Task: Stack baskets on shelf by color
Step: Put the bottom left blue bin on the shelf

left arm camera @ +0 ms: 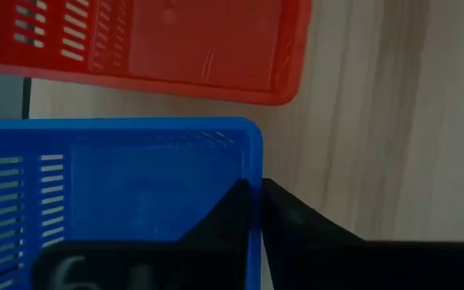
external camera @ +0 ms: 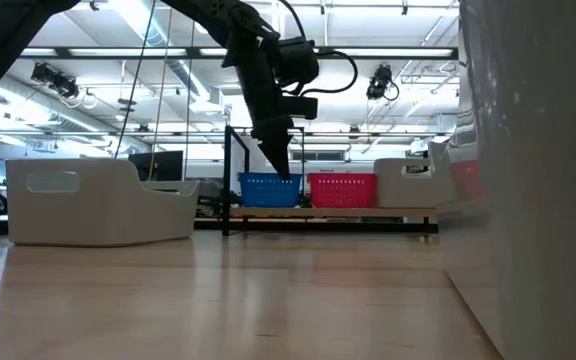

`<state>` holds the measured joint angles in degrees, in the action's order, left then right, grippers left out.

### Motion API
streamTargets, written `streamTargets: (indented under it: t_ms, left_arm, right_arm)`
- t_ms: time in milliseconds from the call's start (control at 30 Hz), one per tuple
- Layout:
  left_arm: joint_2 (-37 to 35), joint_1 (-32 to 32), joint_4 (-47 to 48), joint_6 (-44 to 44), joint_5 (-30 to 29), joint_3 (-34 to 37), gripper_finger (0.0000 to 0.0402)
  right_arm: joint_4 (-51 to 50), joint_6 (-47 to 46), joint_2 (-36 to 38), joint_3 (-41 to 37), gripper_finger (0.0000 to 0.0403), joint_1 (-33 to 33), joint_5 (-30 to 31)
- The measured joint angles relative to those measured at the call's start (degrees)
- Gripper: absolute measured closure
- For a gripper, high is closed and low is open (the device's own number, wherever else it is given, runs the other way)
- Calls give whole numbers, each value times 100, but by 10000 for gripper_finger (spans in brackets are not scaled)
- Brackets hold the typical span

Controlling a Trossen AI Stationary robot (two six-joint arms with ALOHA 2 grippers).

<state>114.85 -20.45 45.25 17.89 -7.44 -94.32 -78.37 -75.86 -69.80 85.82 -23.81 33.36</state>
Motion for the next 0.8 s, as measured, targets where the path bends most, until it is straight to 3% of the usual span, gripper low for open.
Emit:
streamTargets:
  t_ms: [233,533,800]
  left_arm:
    - [0,0,14,-30,28,0,360]
    - [-9,4,125,-14,192,0,375]
    - [-9,11,286,58,280,0,358]
  right_arm:
    - [5,-2,0,0,274,0,0]
    - [7,-19,0,0,274,1,-2]
    - [7,-6,0,0,274,0,-2]
